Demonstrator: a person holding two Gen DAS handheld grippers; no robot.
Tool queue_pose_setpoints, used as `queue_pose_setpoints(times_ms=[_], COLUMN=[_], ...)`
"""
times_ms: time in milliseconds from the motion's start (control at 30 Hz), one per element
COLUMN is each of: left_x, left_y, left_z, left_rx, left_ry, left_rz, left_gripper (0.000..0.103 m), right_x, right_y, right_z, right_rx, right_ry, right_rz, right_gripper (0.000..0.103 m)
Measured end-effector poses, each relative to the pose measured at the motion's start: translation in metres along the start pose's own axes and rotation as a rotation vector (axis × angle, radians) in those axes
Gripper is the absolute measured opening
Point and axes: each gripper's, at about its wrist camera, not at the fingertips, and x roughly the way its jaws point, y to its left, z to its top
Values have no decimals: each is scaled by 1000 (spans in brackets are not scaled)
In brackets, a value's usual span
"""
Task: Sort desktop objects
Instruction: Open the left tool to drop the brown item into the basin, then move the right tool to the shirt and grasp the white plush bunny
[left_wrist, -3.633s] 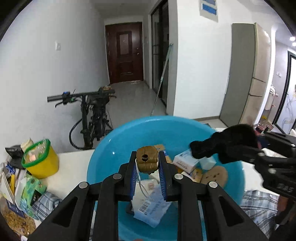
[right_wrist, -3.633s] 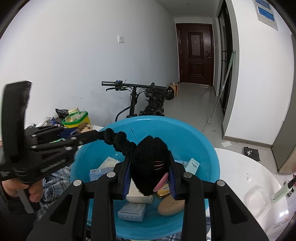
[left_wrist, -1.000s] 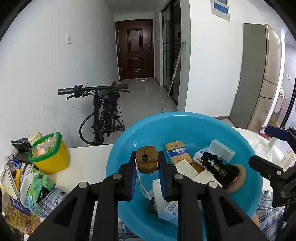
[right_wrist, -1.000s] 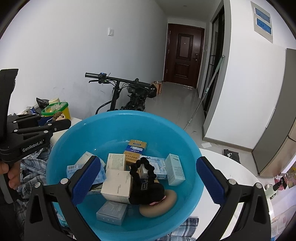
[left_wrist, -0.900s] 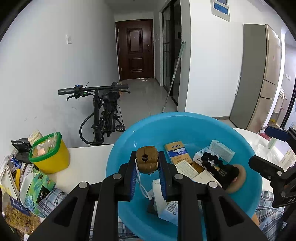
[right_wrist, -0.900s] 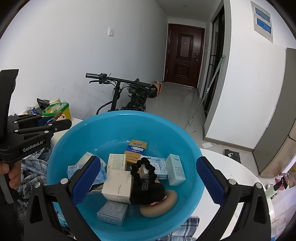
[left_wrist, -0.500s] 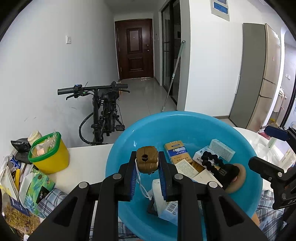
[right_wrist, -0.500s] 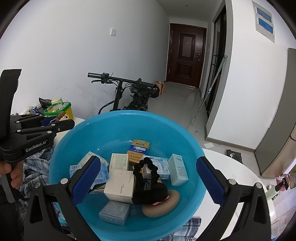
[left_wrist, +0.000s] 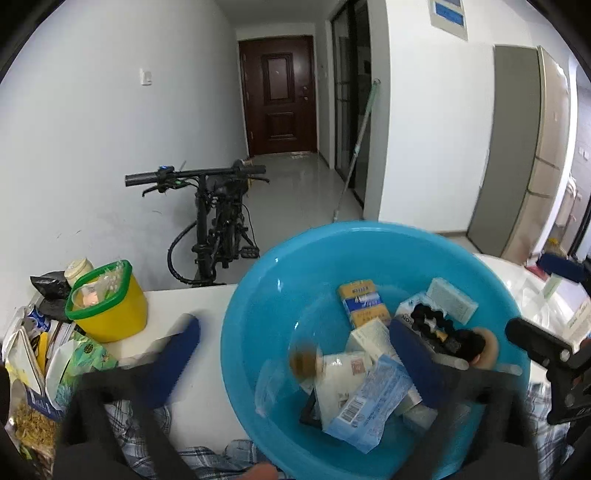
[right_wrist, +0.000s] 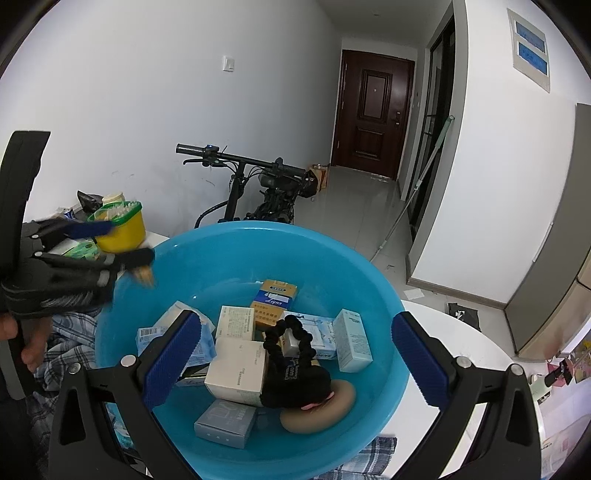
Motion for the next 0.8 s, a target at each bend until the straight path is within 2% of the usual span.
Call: queue_pose_setpoints(times_ms=[100, 367, 667, 800], left_x=[-6, -7, -5, -6], left_y=[3, -1, -3, -3], left_z=[2, 1, 1, 1], left_rx=[-11, 6, 12, 12], left_ry=[-19, -2, -1, -1], left_rz=[-31, -21, -17, -16], left_gripper=[103, 103, 103, 103], right_x=[1, 1, 1, -1], right_y=[0, -2, -1, -5], right_z=[0, -1, 0, 1], right_rx=[2, 14, 16, 54], right_ry=[2, -4, -13, -22], right_rz=[1, 19, 0, 45], right_gripper=[103, 103, 103, 103])
